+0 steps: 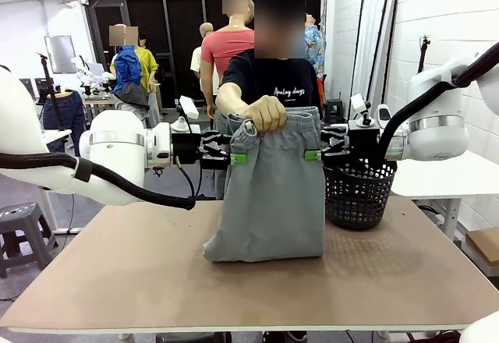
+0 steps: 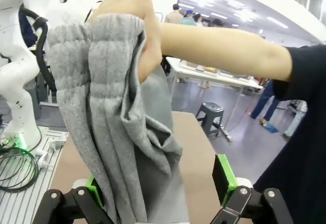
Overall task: Fold the training pants.
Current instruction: Release the ends of the Training pants and then grab the overlapped ends.
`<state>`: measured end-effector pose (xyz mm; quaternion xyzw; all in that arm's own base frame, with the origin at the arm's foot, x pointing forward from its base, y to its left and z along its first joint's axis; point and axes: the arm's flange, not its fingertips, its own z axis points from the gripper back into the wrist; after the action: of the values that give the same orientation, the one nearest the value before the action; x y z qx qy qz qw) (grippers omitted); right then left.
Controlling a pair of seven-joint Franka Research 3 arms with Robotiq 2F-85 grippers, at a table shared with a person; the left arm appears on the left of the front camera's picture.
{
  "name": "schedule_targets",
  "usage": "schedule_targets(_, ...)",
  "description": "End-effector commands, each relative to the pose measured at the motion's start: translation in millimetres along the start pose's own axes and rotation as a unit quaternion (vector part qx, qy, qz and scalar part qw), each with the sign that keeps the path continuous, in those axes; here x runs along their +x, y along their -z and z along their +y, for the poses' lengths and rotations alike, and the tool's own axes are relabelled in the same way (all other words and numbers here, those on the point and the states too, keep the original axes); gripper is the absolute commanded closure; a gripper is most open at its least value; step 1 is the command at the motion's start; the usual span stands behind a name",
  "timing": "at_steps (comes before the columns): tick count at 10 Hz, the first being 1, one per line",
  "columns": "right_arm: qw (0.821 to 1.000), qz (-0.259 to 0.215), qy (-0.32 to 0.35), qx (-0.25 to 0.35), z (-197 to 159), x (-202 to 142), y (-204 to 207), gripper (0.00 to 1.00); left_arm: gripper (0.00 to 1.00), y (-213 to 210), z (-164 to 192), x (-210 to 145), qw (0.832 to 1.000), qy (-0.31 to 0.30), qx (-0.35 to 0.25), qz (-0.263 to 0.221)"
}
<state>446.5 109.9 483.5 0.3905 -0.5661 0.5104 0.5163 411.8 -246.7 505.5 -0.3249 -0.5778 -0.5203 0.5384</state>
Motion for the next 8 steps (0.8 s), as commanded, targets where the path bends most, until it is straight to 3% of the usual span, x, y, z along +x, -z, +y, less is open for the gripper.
schedule_targets(1, 1.000, -0.011, -0.012, -0.022, 5.6, -4.1, 3.6, 0.00, 0.00, -0.8, -5.9, -4.1, 0.999, 0.010, 0.039, -0.003)
schedule_targets(5, 0.999, -0.010, -0.009, -0.031, 3.1, -3.0, 3.2, 0.00, 0.00, -9.3, -7.3, -0.9, 0.996, 0.014, 0.092, 0.002)
schedule_targets(8, 0.999, -0.002, -0.003, -0.041, 2.7, -3.0, -0.6, 0.00, 0.00, -6.2, -6.7, -3.0, 0.996, 0.007, 0.084, 0.000)
